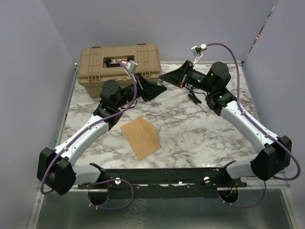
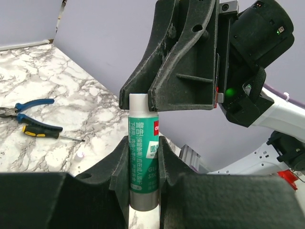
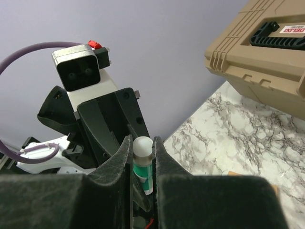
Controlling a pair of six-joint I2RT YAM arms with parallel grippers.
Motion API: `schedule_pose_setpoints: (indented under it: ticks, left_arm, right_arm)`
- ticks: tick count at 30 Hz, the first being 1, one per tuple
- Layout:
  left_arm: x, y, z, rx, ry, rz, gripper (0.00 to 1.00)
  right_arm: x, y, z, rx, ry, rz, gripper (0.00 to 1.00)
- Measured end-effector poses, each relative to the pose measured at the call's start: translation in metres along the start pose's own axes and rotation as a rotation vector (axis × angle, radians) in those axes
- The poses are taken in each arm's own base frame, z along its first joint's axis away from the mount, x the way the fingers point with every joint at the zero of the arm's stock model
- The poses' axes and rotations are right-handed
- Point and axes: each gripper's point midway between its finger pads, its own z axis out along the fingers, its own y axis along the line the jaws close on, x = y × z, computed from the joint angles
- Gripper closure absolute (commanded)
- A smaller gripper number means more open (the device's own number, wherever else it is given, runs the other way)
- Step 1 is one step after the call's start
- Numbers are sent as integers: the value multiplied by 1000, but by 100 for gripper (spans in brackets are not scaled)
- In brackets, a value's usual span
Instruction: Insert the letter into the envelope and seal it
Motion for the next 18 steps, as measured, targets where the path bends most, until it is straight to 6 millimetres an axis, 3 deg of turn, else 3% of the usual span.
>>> schedule_pose_setpoints:
  ticks: [1,3,6,13,18]
  left_arm:
    - [0,0,0,0,0,0,55]
    - [0,0,0,1,0,4,40]
    - [0,0,-1,-1,2,-7,33]
    - [9,1,-8,13,79,-19,45]
    - [19,-3,-16,52,148,-38,65]
  right_arm:
    - [0,1,0,-3,2,0,96]
    - [1,1,0,-7,8,0,96]
    - [4,2,-1,-15,21,-5,96]
    - [20,5,-6,-34,132,-61,96]
    - [26,9,-10,-50,191,-113,96]
